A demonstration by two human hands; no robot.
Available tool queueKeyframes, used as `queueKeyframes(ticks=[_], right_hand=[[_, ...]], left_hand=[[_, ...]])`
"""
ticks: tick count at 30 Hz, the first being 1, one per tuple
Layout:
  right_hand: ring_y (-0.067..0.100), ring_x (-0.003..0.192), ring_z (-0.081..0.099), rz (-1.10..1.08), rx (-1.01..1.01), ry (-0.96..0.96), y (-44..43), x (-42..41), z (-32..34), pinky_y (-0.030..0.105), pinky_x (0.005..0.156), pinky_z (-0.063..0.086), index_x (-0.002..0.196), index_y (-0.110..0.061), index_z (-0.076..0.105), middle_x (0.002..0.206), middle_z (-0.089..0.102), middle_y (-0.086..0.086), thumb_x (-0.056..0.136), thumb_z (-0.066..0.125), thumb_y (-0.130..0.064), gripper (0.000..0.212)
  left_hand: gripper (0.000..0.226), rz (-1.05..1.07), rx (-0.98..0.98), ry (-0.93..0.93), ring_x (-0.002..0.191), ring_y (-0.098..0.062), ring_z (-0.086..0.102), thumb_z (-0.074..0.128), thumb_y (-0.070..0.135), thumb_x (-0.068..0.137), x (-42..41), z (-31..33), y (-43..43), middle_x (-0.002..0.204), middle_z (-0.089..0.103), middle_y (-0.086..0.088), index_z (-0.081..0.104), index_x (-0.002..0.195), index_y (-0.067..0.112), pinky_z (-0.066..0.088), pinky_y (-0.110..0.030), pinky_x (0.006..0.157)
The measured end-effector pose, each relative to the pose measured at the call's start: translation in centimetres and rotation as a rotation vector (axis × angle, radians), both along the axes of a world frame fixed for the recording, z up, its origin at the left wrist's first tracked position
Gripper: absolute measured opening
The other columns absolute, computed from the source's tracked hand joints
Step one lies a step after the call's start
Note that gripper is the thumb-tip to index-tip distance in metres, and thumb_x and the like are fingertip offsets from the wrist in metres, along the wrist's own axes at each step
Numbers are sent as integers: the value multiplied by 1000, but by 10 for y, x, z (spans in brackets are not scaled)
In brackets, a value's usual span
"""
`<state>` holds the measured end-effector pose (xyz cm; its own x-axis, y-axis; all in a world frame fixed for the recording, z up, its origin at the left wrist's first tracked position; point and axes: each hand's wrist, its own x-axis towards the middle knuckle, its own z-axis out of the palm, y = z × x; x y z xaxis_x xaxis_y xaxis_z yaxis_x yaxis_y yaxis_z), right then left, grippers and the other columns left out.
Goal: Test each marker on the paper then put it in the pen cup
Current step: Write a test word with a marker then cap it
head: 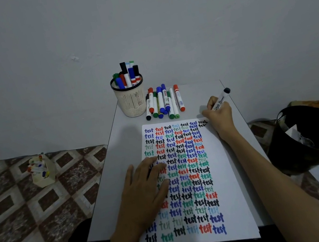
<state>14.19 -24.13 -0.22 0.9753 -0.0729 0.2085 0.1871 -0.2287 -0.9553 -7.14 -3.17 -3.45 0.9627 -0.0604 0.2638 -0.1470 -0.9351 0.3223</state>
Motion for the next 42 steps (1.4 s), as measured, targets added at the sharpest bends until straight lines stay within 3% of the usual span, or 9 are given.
queueKeyframes(ticks=[10,17,23,26,29,31,34,38,42], right_hand=[[19,61,58,47,-56,51,0,2,-1,26,56,51,65,-16,46,68,54,5,81,61,7,32],[6,47,46,-12,388,-21,-7,-4,5,18,49,44,67,-17,45,61,49,3,78,77,-5,36],[15,68,62,163,380,22,-6,-20,5,23,57,52,80,-8,60,81,63,11,80,73,-3,14],[30,88,67,387,536,156,-1,-43,12,31,65,60,96,3,63,101,66,23,84,57,-1,14],[31,79,67,523,549,238,0,-70,23,30,60,59,97,4,61,93,68,24,89,47,7,16],[29,67,67,583,511,245,-1,-88,29,30,56,58,94,4,59,84,68,25,87,52,9,12],[29,55,65,638,512,225,-4,-115,30,32,54,58,86,3,58,69,65,25,77,66,8,12],[28,53,66,597,499,195,-6,-134,27,30,53,57,83,4,56,66,65,26,73,64,7,14],[27,53,66,565,518,185,-7,-141,25,29,53,57,83,4,55,66,66,25,74,65,9,14]], left_hand=[[50,-3,-9,3,138,-4,24,18,53,95,0,1,-1,146,33,11,43,133,32,9,-44,117],[50,-23,-90,-9,138,0,19,22,52,94,-2,4,-1,148,29,14,34,138,33,9,-43,118],[45,47,-282,-128,126,-10,36,41,34,86,-1,5,4,136,43,4,47,129,22,32,-47,110],[34,52,-267,-141,112,-7,46,39,38,91,1,3,6,117,54,5,58,114,20,27,-52,111],[33,36,-322,-154,108,-8,54,41,43,93,1,7,7,111,60,8,60,109,22,18,-47,115],[33,19,-409,-179,102,-3,58,45,45,93,-3,12,7,107,64,12,62,109,23,26,-44,113],[37,2,-586,-172,97,1,62,51,49,88,-10,25,3,105,65,17,64,113,25,51,-31,91],[28,-73,-677,-184,96,2,63,57,44,85,-12,38,-1,104,67,20,64,110,31,50,-15,82],[29,-132,-688,-178,96,-2,64,62,37,86,-12,42,-2,103,68,16,67,111,24,50,-18,83]])
